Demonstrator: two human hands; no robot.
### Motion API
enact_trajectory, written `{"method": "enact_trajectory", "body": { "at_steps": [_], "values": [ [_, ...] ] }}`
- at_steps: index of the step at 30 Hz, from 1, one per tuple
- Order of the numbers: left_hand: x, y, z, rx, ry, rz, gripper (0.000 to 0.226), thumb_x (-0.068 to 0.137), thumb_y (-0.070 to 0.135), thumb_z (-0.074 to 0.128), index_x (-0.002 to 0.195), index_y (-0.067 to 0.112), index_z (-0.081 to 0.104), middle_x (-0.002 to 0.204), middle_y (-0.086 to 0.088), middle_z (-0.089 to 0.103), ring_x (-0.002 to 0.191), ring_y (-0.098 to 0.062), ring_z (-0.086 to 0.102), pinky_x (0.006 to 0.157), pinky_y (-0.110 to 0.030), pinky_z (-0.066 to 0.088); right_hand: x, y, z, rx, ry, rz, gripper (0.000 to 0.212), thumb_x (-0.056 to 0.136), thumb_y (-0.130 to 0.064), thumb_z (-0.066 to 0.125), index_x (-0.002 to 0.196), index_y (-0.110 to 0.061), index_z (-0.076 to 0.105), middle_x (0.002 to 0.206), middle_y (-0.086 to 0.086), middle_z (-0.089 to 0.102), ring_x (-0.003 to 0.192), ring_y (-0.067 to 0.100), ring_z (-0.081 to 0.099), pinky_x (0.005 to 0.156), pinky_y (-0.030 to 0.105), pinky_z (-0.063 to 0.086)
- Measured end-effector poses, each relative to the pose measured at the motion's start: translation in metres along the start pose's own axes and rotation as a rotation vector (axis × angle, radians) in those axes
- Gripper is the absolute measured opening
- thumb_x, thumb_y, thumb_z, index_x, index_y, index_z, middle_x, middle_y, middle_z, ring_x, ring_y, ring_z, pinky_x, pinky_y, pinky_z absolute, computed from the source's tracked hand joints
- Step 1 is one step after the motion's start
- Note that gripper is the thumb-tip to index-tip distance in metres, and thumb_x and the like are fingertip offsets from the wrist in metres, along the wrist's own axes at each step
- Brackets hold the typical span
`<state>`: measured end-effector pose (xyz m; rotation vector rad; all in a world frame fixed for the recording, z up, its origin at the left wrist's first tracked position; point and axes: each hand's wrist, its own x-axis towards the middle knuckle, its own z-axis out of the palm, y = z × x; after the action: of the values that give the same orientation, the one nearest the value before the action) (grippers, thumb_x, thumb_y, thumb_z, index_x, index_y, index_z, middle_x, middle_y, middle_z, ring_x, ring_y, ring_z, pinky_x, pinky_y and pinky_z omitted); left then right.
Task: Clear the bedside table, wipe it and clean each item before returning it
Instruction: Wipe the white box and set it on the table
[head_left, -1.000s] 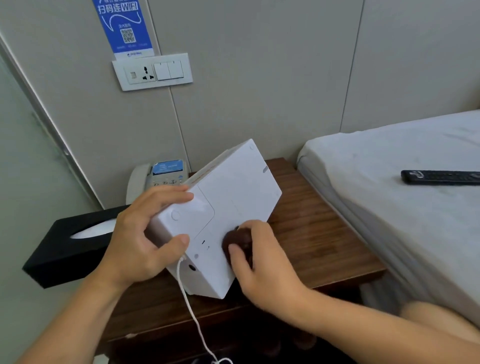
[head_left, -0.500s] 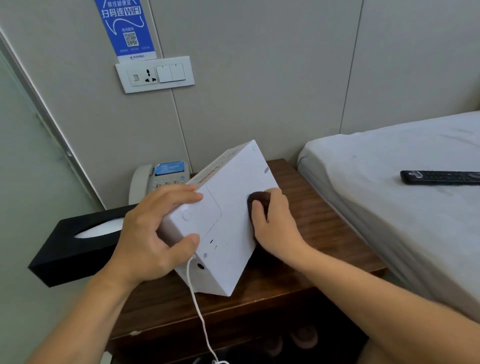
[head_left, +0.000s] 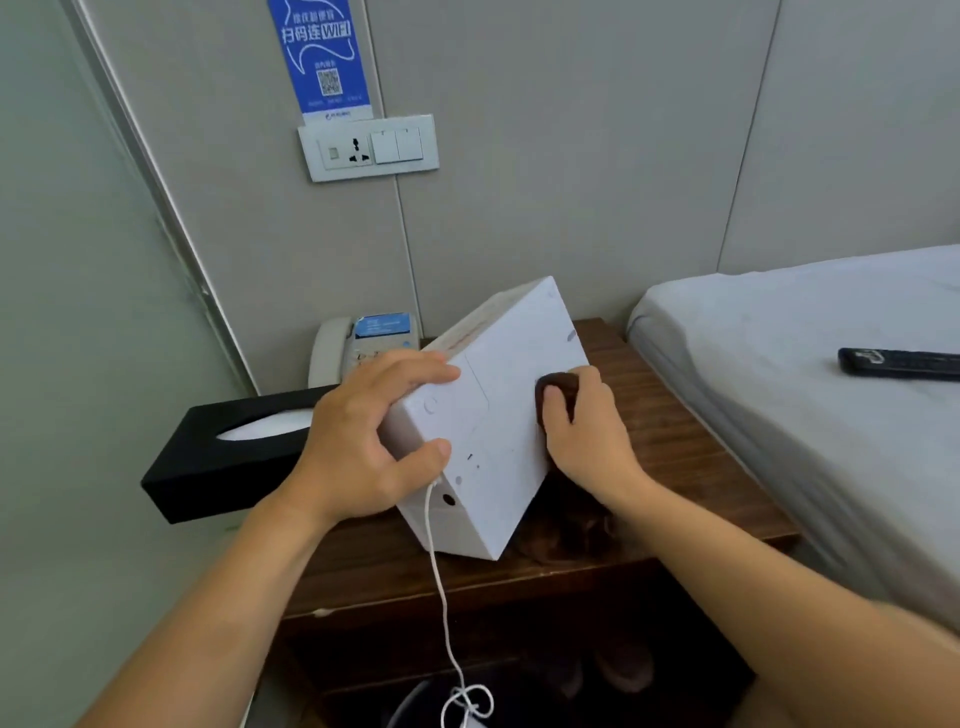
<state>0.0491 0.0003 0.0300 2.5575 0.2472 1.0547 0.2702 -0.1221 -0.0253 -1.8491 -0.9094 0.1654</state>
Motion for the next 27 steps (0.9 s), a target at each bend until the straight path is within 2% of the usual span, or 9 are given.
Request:
{"method": "enact_trajectory", "body": {
  "at_steps": [3,8,11,13,15,18,21,23,27],
  "values": [
    [0.002,0.011,-0.002,0.035,-0.038,0.004,0.059,0.077,0.047,0.068,0.134,0.039,0.056,0.143,0.015,0.055,0.133,-0.016,0.053,0.096,-0.051,0.053,0.033,0.013,-0.015,0.036,-0.041,0.183,0.029,0.106,-0.039,0.046,0.121,-0.015,0.045,0.116,0.007,0.06,0.091,0.017,0.06,0.066,0.032,0.048],
    [0.017,0.041,-0.009,0.121,-0.299,-0.17,0.086,0.068,0.057,0.076,0.137,0.062,0.026,0.144,0.03,0.036,0.123,-0.003,0.045,0.099,-0.039,0.05,0.027,0.015,-0.033,0.181,-0.089,0.235,0.021,0.103,-0.039,0.054,0.108,-0.019,0.054,0.105,0.005,0.065,0.091,0.019,0.063,0.071,0.032,0.051],
    [0.026,0.061,-0.005,0.28,-0.419,-0.131,0.099,0.07,0.058,0.081,0.143,0.056,0.014,0.142,0.03,0.022,0.122,0.002,0.032,0.096,-0.029,0.043,0.023,0.012,-0.049,0.189,-0.067,0.177,0.019,0.099,-0.039,0.061,0.109,-0.023,0.056,0.106,0.002,0.068,0.091,0.014,0.065,0.073,0.029,0.053],
    [0.025,0.068,-0.002,0.306,-0.391,-0.067,0.102,0.069,0.061,0.081,0.146,0.051,0.014,0.143,0.031,0.018,0.127,0.006,0.023,0.096,-0.027,0.039,0.019,0.005,-0.065,0.19,-0.042,0.046,0.031,0.095,-0.038,0.068,0.122,-0.029,0.055,0.112,-0.007,0.068,0.096,0.004,0.066,0.082,0.026,0.055],
    [0.019,0.072,0.001,0.306,-0.368,-0.025,0.103,0.068,0.064,0.08,0.146,0.05,0.014,0.146,0.032,0.015,0.133,0.007,0.015,0.097,-0.026,0.04,0.02,-0.006,-0.087,0.095,-0.098,-0.17,0.064,0.088,-0.035,0.075,0.143,-0.044,0.043,0.108,-0.012,0.07,0.095,0.002,0.068,0.088,0.023,0.054],
    [0.013,0.073,0.006,0.31,-0.313,-0.01,0.107,0.067,0.067,0.079,0.147,0.052,0.011,0.153,0.032,0.008,0.139,0.009,0.009,0.102,-0.026,0.04,0.029,-0.036,-0.12,-0.309,-0.362,-0.38,0.106,0.082,-0.032,0.08,0.155,-0.063,0.009,0.076,-0.006,0.068,0.07,0.007,0.065,0.072,0.021,0.054],
    [0.001,0.077,0.008,0.287,-0.2,-0.062,0.119,0.062,0.067,0.084,0.15,0.056,0.005,0.16,0.032,-0.003,0.149,0.008,-0.001,0.111,-0.028,0.029,0.048,-0.073,-0.128,-0.745,-0.533,-0.468,0.117,0.077,-0.04,0.08,0.152,-0.067,-0.006,0.068,-0.015,0.059,0.064,0.003,0.059,0.064,0.022,0.051],
    [-0.019,0.08,0.011,0.197,-0.08,-0.178,0.13,0.053,0.068,0.089,0.149,0.062,0.002,0.161,0.029,-0.003,0.153,0.0,0.001,0.115,-0.034,0.027,0.061,-0.096,-0.127,-0.868,-0.624,-0.488,0.12,0.075,-0.045,0.084,0.152,-0.066,-0.005,0.073,-0.022,0.054,0.067,0.0,0.055,0.064,0.02,0.047],
    [-0.066,0.072,0.021,-0.061,0.099,-0.503,0.131,0.035,0.072,0.092,0.134,0.076,0.006,0.144,0.038,0.013,0.132,0.007,0.031,0.101,-0.023,0.039,0.084,-0.113,-0.122,-0.897,-0.758,-0.513,0.121,0.068,-0.054,0.091,0.154,-0.065,0.008,0.11,-0.033,0.054,0.101,0.001,0.056,0.088,0.027,0.042]
  ]
}}
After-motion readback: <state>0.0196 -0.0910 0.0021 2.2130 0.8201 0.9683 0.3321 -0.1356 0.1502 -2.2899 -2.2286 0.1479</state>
